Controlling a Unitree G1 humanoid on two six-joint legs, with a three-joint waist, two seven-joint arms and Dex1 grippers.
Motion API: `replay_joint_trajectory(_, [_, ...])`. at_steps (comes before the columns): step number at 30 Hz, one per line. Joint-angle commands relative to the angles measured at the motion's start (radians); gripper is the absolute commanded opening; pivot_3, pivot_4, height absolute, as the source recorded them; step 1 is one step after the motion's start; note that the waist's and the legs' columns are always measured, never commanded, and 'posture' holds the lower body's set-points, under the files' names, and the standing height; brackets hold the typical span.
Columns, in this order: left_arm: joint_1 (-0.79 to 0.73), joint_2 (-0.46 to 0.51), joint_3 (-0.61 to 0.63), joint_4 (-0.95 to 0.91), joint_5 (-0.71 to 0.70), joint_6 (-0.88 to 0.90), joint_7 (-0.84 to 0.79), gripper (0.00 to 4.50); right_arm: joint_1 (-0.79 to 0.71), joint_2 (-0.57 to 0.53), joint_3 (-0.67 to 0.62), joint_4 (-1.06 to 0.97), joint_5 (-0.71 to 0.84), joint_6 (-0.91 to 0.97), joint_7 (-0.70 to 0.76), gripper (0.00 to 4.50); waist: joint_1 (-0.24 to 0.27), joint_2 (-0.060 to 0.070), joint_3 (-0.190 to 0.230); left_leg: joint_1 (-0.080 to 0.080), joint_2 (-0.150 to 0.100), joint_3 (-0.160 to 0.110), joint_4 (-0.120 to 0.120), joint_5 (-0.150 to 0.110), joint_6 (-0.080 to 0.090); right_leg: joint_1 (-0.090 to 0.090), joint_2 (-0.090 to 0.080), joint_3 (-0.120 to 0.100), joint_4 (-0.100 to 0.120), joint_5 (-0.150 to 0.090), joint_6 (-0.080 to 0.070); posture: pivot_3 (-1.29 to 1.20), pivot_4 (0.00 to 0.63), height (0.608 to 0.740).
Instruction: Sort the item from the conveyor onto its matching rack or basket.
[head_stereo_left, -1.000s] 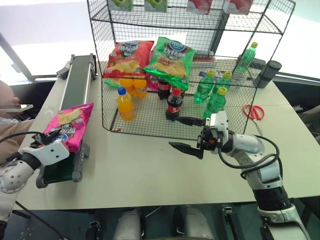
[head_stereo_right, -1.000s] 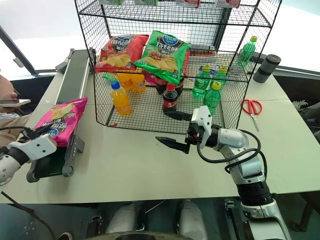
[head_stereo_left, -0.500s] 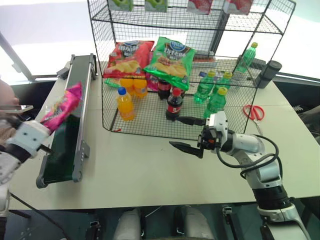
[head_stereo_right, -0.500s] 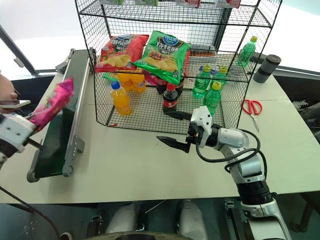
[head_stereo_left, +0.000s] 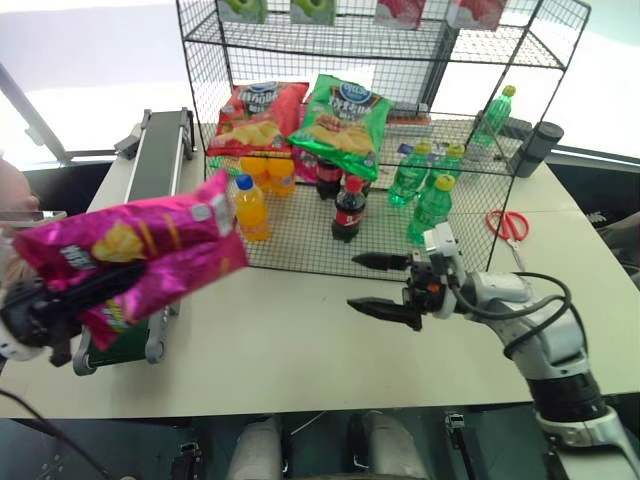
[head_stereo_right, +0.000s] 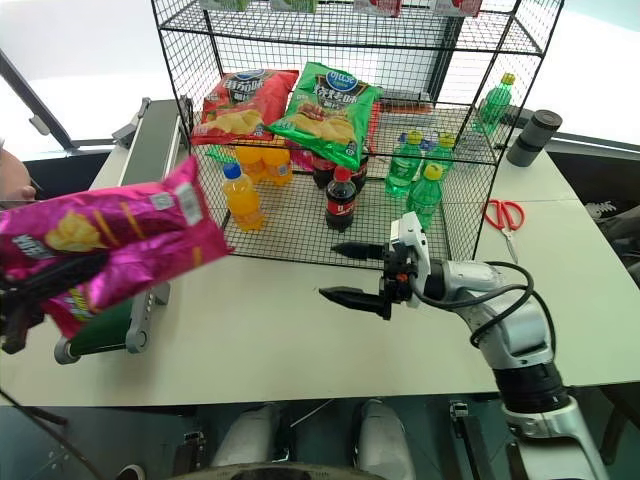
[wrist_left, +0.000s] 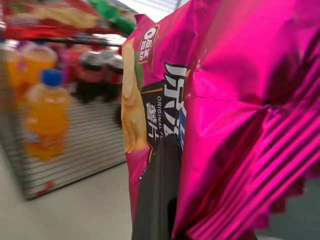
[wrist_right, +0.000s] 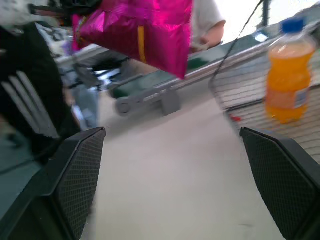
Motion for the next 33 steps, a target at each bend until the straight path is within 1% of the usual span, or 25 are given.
replay_joint_trajectory(1, [-0.075, -0.032, -0.094, -0.049, -0.162, 0.067, 0.073, 0.05, -0.024, -0.014, -0.055, -0.025, 0.129, 0.143, -0.028, 4.50, -0.003, -0.001, -0.001, 0.000, 0.000, 0.000, 0.000, 0.000, 0.000, 0.000, 0.000, 0.000, 0.000, 0.000, 0.000, 0.00, 0.150, 0.740])
replay_joint_trajectory(5, [-0.174, -0.078, -0.204, -0.023, -0.220, 0.115, 0.101, 0.05, -0.031, -0.031, -0.072, -0.034, 0.197, 0.248, -0.040, 4.50, -0.004, 0.000, 0.000, 0.000, 0.001, 0.000, 0.000, 0.000, 0.000, -0.001, 0.003, 0.000, 0.000, 0.000, -0.001, 0.00, 0.150, 0.740])
replay_joint_trajectory(6, [-0.197, -0.084, -0.225, -0.010, -0.224, 0.129, 0.097, 0.05, -0.037, -0.028, -0.087, -0.032, 0.237, 0.281, -0.048, 4.50, -0.003, 0.000, 0.000, 0.000, 0.000, 0.000, 0.000, 0.000, 0.000, -0.001, 0.004, 0.000, 0.000, 0.000, -0.001, 0.00, 0.150, 0.740])
replay_joint_trajectory(8, [-0.235, -0.096, -0.263, 0.007, -0.221, 0.149, 0.091, 0.05, -0.051, -0.025, -0.117, -0.032, 0.313, 0.339, -0.062, 4.50, -0.003, 0.000, 0.000, 0.000, 0.000, 0.000, 0.000, 0.000, 0.000, 0.000, 0.004, 0.000, 0.000, 0.000, -0.001, 0.00, 0.150, 0.740])
replay_joint_trajectory(10, [-0.258, -0.103, -0.296, 0.016, -0.200, 0.168, 0.077, 0.05, -0.063, -0.021, -0.119, -0.035, 0.333, 0.361, -0.076, 4.50, -0.002, 0.000, 0.000, 0.000, 0.000, 0.000, 0.000, 0.000, 0.000, 0.000, 0.004, 0.000, 0.000, 0.000, -0.001, 0.00, 0.150, 0.740])
replay_joint_trajectory(14, [-0.291, -0.121, -0.326, 0.045, -0.197, 0.194, 0.063, 0.05, -0.088, 0.017, -0.093, -0.036, 0.335, 0.375, -0.115, 4.50, -0.004, 0.000, 0.000, 0.000, 0.000, 0.000, 0.000, 0.000, 0.000, -0.001, 0.005, 0.000, 0.000, 0.000, -0.001, 0.00, 0.150, 0.740])
replay_joint_trajectory(17, [-0.303, -0.126, -0.343, 0.052, -0.159, 0.200, 0.041, 0.05, -0.116, 0.051, -0.105, -0.033, 0.398, 0.423, -0.156, 4.50, -0.003, 0.000, 0.000, -0.001, 0.000, 0.000, 0.000, 0.000, 0.000, -0.001, 0.005, 0.000, 0.000, 0.000, -0.001, 0.00, 0.150, 0.740])
replay_joint_trajectory(20, [-0.322, -0.136, -0.366, 0.058, -0.102, 0.189, 0.020, 0.05, -0.115, 0.040, -0.079, -0.059, 0.388, 0.434, -0.137, 4.50, -0.001, 0.000, 0.000, -0.001, 0.000, 0.000, 0.000, 0.000, 0.000, -0.001, 0.005, 0.000, -0.001, 0.000, -0.001, 0.00, 0.150, 0.740])
replay_joint_trajectory(22, [-0.320, -0.142, -0.398, 0.044, -0.025, 0.170, -0.012, 0.05, -0.119, 0.039, -0.056, -0.065, 0.381, 0.448, -0.140, 4.50, 0.000, -0.001, -0.001, -0.001, 0.000, 0.000, 0.000, 0.000, 0.000, -0.001, 0.005, 0.000, -0.001, 0.000, -0.001, 0.00, 0.150, 0.740])
replay_joint_trajectory(27, [-0.334, -0.208, -0.425, 0.040, 0.017, 0.146, -0.004, 0.05, -0.125, 0.018, 0.005, -0.063, 0.342, 0.469, -0.129, 4.50, -0.002, 0.000, 0.000, -0.001, 0.000, 0.000, 0.000, 0.000, 0.000, -0.001, 0.005, 0.000, -0.001, 0.000, -0.001, 0.00, 0.150, 0.740])
replay_joint_trajectory(30, [-0.345, -0.231, -0.424, 0.036, 0.029, 0.140, 0.000, 0.05, -0.130, 0.015, 0.015, -0.045, 0.332, 0.471, -0.130, 4.50, -0.001, -0.001, -0.001, -0.001, 0.000, 0.000, 0.000, 0.000, 0.000, -0.001, 0.005, 0.000, -0.001, 0.000, -0.001, 0.00, 0.150, 0.740])
replay_joint_trajectory(33, [-0.349, -0.234, -0.422, 0.033, 0.042, 0.139, -0.006, 0.00, -0.141, 0.020, 0.013, -0.030, 0.328, 0.472, -0.132, 3.72, -0.003, -0.001, -0.001, -0.001, 0.000, 0.000, 0.000, 0.000, 0.000, -0.001, 0.005, 0.000, -0.001, 0.000, -0.001, 0.00, 0.150, 0.740])
